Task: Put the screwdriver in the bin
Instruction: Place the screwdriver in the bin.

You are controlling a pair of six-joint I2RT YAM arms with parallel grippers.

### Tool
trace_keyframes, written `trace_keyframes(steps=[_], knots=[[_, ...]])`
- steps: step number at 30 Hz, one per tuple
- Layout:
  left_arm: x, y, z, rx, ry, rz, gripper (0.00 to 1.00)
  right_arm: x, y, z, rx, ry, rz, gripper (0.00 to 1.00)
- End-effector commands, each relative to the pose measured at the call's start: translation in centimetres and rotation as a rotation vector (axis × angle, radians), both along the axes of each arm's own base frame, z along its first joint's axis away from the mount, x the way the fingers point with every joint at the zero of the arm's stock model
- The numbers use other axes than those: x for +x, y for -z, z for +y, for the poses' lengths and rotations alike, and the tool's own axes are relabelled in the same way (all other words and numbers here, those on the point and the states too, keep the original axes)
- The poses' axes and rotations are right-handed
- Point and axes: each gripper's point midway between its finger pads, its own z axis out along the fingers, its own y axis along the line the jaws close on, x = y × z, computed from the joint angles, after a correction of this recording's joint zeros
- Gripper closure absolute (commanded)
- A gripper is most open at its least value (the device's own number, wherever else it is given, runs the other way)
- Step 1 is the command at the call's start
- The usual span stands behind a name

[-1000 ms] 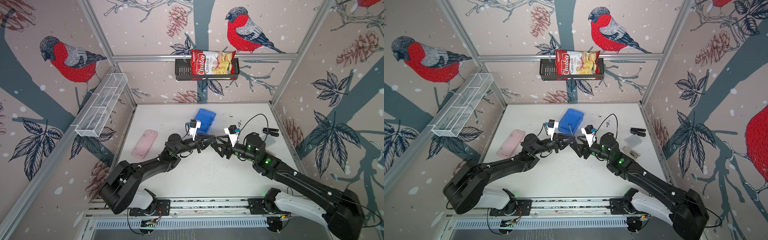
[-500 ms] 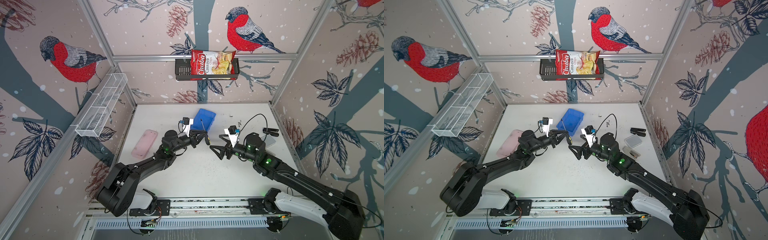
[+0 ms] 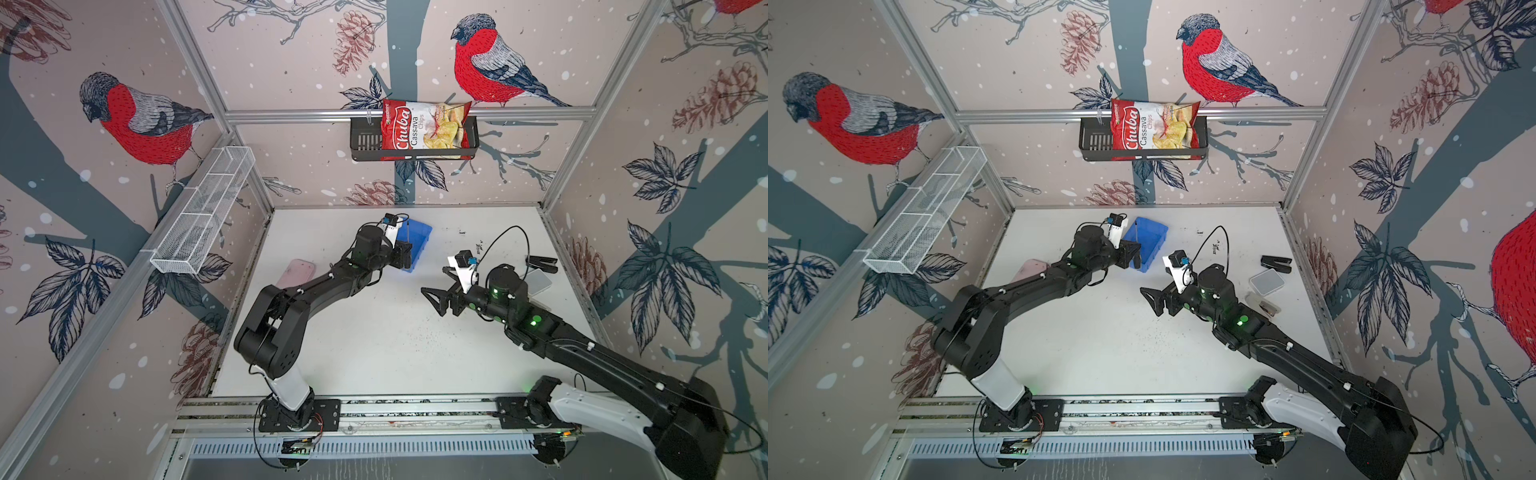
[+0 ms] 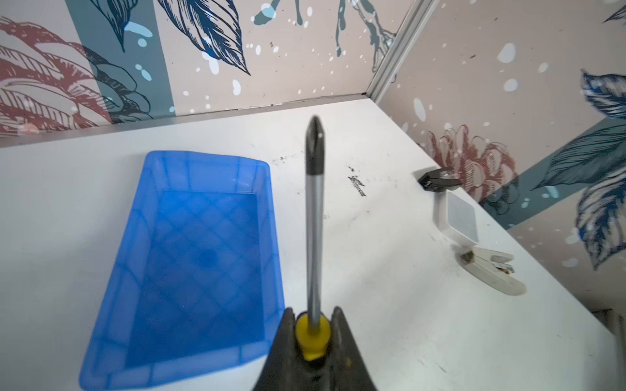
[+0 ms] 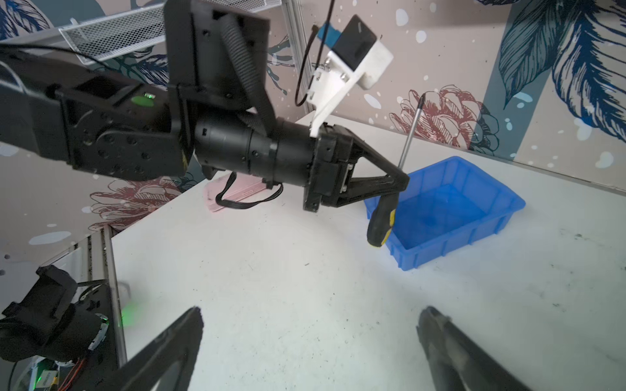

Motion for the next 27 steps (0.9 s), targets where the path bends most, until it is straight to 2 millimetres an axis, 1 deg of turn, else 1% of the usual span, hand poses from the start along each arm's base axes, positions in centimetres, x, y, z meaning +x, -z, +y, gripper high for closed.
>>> trace_keyframes(steps=[1, 5, 12, 16, 19, 27], knots=[[1.8, 2.0, 0.3, 0.147, -0.011, 0.028, 1.0, 1.2, -0.2, -0.8, -0.026, 0.073, -0.029, 0.0], [4.7, 3.2, -0.1, 0.24, -0.033, 0.075, 1.0, 1.9, -0.6, -1.6, -0.036, 0.135, -0.051, 0.0], [8.1, 6.4, -0.8, 0.389, -0.03, 0.14, 1.0, 2.0, -0.5, -2.3, -0.046, 0.162, -0.053, 0.0], [9.3, 8.2, -0.9, 0.452, -0.027, 0.165, 1.0, 2.3, -0.4, -2.6, -0.048, 0.181, -0.055, 0.0], [9.9, 9.3, -0.8, 0.482, -0.037, 0.177, 1.0, 2.5, -0.2, -2.8, -0.057, 0.198, -0.054, 0.0], [10.5, 12.4, -0.5, 0.545, -0.039, 0.219, 1.0, 2.4, 0.1, -3.0, -0.069, 0.202, -0.046, 0.0]])
